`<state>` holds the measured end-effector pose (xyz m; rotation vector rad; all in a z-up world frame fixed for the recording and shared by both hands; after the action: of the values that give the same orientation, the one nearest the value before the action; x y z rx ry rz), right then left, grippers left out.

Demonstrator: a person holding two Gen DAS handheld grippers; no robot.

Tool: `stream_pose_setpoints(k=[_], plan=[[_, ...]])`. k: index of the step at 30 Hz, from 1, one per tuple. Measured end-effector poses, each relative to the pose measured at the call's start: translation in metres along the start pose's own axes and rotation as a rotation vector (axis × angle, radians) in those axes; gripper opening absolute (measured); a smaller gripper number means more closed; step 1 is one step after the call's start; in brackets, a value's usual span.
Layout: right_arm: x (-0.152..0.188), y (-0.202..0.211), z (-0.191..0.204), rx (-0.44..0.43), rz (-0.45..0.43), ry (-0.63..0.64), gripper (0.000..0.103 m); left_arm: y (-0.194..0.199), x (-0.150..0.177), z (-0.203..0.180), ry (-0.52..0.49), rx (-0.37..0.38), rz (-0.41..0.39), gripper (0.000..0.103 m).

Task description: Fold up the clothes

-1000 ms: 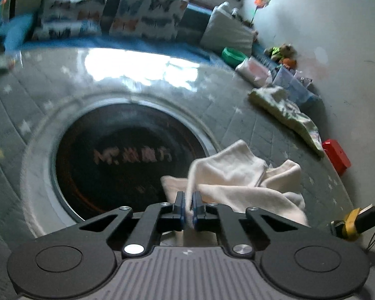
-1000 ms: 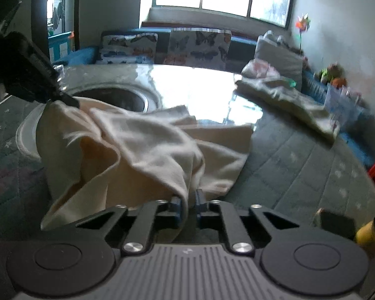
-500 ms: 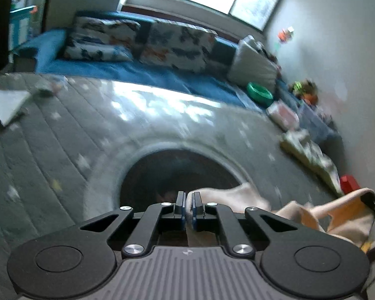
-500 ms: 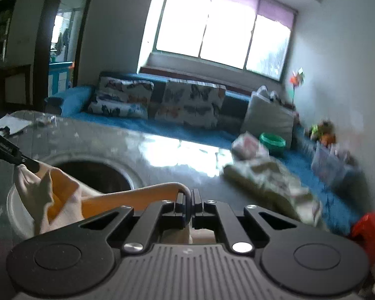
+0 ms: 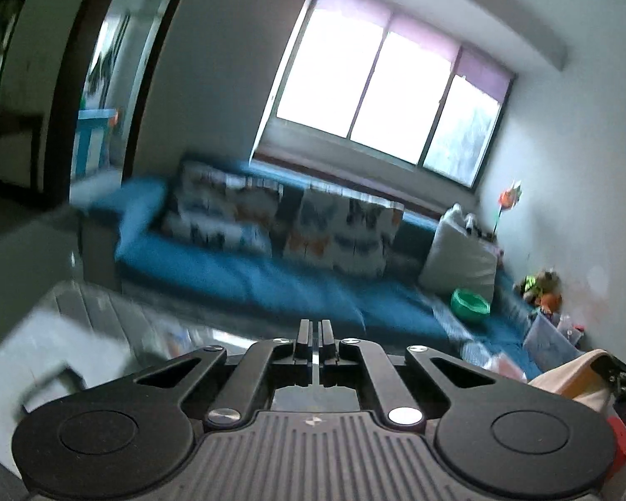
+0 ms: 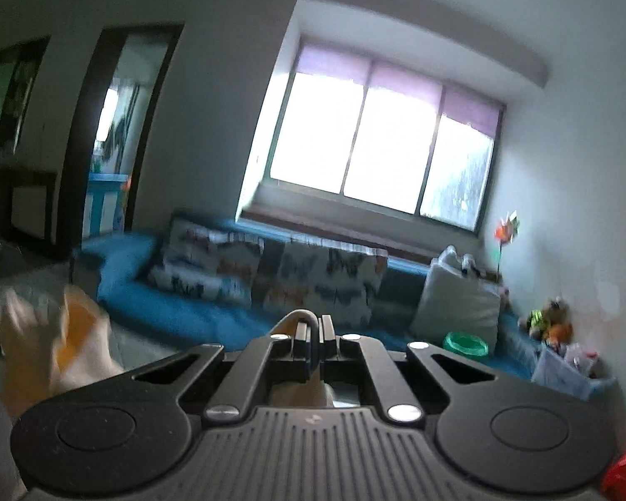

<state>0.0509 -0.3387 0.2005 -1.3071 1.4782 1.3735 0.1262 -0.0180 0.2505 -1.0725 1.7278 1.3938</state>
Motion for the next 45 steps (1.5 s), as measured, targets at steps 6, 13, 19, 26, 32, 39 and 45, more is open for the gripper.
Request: stream_pose_setpoints(k=[6,13,19,26,32,39,45], plan=[[-0.005,0.003,0.012,-0.054,-0.002,0.019,0.003,0.012,0.022,0.012,-0.111,0.019,0.011,0.003],[0.027,0.020,0.026,-0.059,0.075,0.071,0.003,-0.029,0.102,-0.003,-0.184,0.039,0.203,0.005],[0.049,0.038,0.019,-0.026,0.136,0.074,0.003,-0.059,0.163,-0.036,-0.269,0.074,0.334,0.018],[0.080,0.046,-0.006,-0.010,0.198,0.014,0.003,-0.096,0.197,-0.082,-0.375,0.130,0.370,0.049],[0.110,0.048,-0.028,-0.011,0.249,-0.018,0.003,-0.131,0.212,-0.112,-0.408,0.161,0.436,0.067],[0.120,0.047,-0.051,-0.008,0.252,-0.056,0.003,-0.156,0.220,-0.120,-0.389,0.132,0.470,0.069],[0.135,0.034,-0.054,-0.069,0.307,-0.091,0.006,-0.157,0.215,-0.117,-0.375,0.152,0.460,0.068]])
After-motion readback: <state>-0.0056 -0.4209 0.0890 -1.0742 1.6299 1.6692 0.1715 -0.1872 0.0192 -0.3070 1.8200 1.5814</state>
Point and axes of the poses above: each gripper's, at about its wrist camera, not at the fingertips, and y roughly against the way its jaws point, z to its left, x to its underside, the point moved 3 cm from there along -y, roughly the way its jaws point, and after that the axes turned 12 degrees about -x, right-handed, at the moved point
